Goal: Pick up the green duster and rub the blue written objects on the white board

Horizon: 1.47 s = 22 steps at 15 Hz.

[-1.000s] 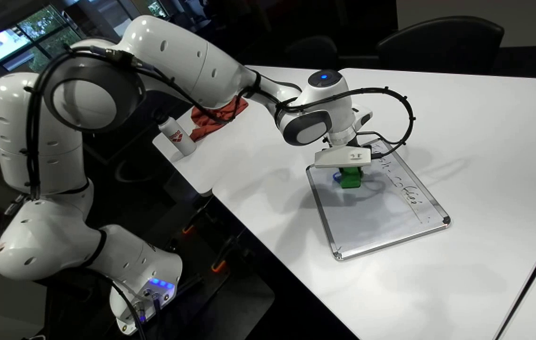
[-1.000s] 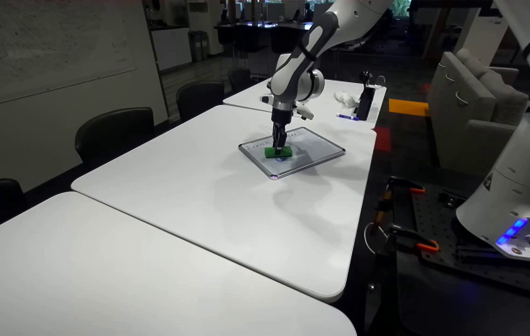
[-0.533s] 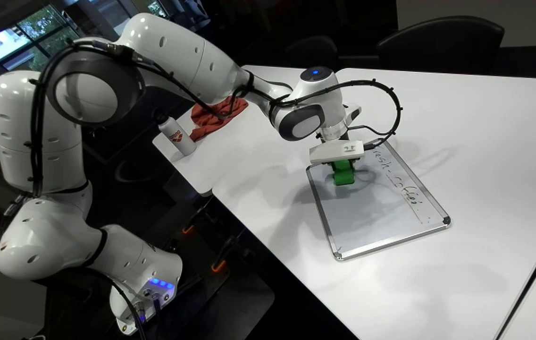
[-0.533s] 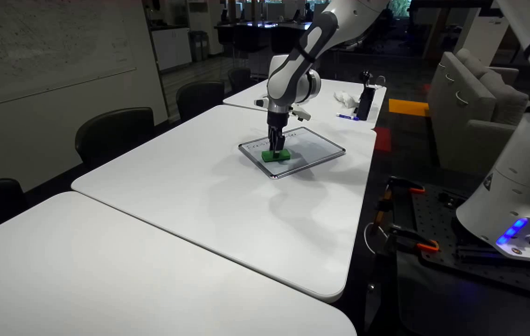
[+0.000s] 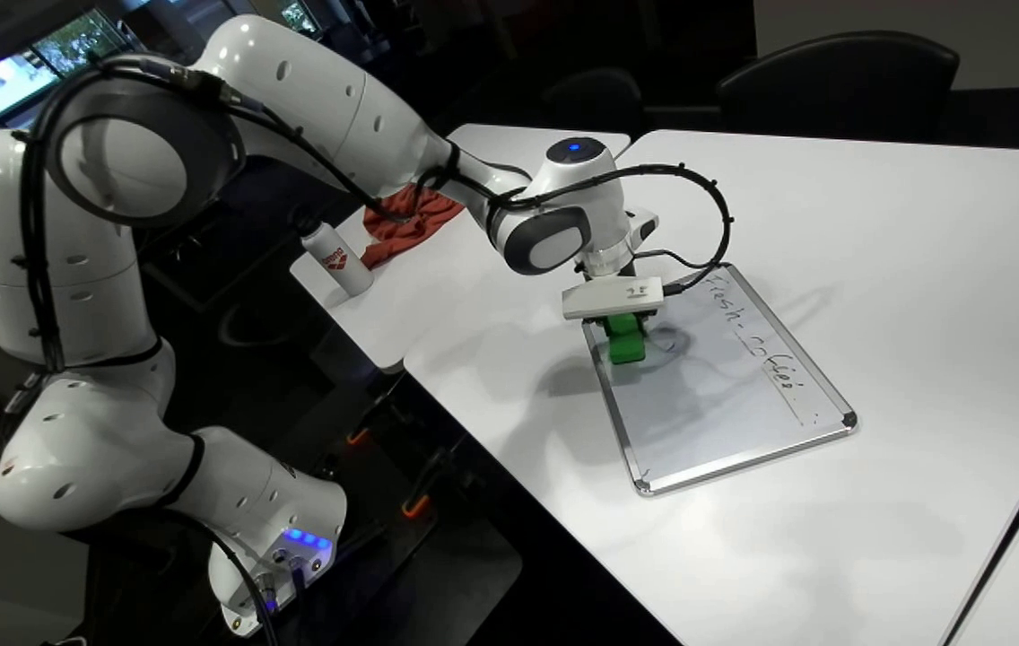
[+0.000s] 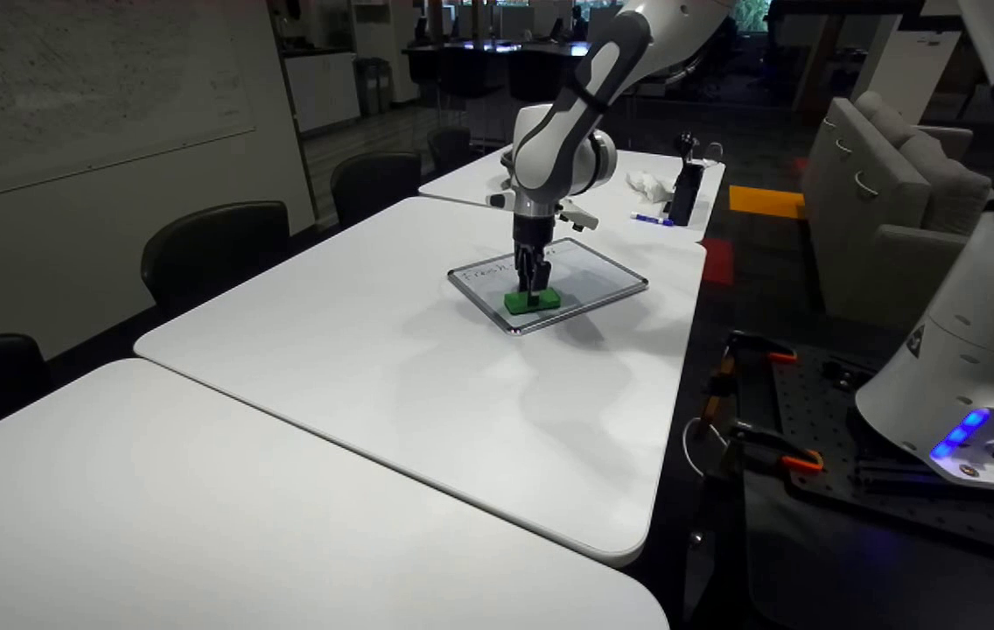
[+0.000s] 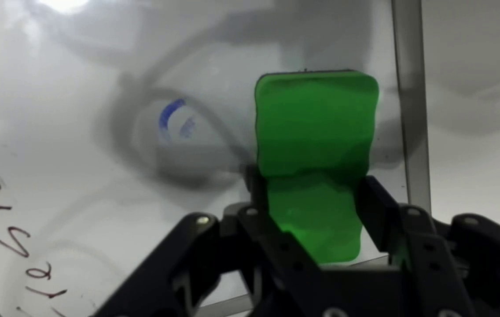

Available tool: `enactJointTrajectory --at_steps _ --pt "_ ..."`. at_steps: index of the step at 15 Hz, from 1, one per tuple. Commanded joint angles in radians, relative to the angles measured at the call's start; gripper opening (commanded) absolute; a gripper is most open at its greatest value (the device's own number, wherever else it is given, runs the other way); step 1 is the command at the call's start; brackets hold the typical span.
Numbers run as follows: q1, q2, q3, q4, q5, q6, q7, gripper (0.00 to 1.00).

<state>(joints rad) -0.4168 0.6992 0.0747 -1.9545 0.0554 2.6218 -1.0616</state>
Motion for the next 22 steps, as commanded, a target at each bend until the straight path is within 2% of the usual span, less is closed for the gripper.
enactJointTrajectory --at_steps 1,6,11,18,22 --pt "-0.001 -0.036 -0.023 -0.087 -0.009 0.076 -0.001 0.29" --pt "-0.036 -0.021 -0.033 -0.081 0.001 0.186 0.015 0.29" --pt "-0.063 0.004 -0.063 -0.049 -0.007 0.224 0.052 0.29" --pt "-0.030 0.010 -0.120 -0.028 -0.042 0.289 0.180 0.29" --pt "-0.037 -0.039 -0.083 -0.069 -0.070 0.304 0.213 0.29"
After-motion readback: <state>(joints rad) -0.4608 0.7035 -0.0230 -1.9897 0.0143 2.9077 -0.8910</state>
